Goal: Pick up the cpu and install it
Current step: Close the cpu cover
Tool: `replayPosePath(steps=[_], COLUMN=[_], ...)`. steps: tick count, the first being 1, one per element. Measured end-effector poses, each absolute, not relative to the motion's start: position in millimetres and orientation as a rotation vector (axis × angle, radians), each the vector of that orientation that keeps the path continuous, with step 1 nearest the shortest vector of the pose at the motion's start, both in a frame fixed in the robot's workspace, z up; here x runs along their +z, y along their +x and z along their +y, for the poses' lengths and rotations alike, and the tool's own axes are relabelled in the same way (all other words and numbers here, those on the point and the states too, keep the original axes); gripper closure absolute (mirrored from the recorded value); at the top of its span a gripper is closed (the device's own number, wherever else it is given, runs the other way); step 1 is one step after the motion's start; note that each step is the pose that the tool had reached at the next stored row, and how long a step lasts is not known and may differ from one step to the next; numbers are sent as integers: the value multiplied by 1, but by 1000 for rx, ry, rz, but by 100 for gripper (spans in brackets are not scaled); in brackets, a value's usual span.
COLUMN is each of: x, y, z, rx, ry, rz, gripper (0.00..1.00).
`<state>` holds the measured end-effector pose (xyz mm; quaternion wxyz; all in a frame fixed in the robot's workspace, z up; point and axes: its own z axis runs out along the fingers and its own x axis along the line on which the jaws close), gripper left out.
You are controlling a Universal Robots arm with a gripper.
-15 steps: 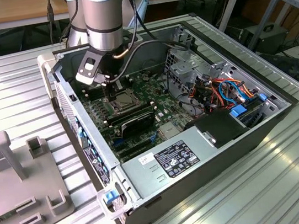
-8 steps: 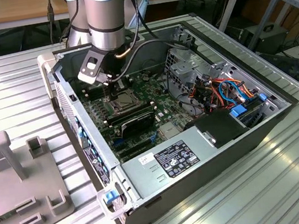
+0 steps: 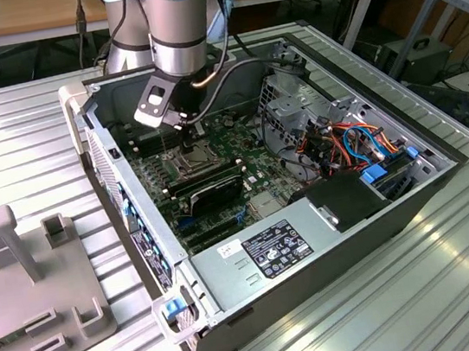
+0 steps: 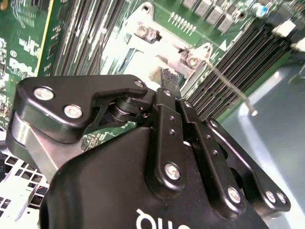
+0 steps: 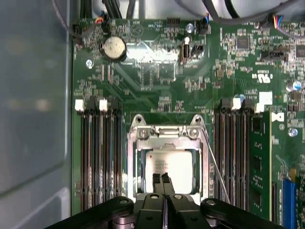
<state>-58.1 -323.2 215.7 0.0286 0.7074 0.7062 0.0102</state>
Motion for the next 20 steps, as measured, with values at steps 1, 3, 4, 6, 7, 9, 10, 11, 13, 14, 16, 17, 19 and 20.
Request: replayPosePath(steps=[1,3,4,6,7,9,10,11,13,14,16,17,19,20], x=[216,216,216,216,216,216,216,219,224,225,226,226,226,226], y=[-56,-54,-53,-53,-53,-53,-53,-53,-53,-53,-53,-53,-53,-53], z=[-323,-323,-323,-323,-323,-323,-323,-323,-323,-323,-324,-324,-327,-328], rx=[31,29,28,27,27,27,27,27,27,27,27,27,27,27], ry=[2183,2184,2184,2184,2184,2184,2184,2184,2184,2184,2184,2184,2184,2184], rz=[2179,2180,2180,2181,2181,2181,2181,2181,2181,2181,2181,2181,2181,2181], gripper=[89,89,89,89,89,89,89,89,89,89,89,89,89,89])
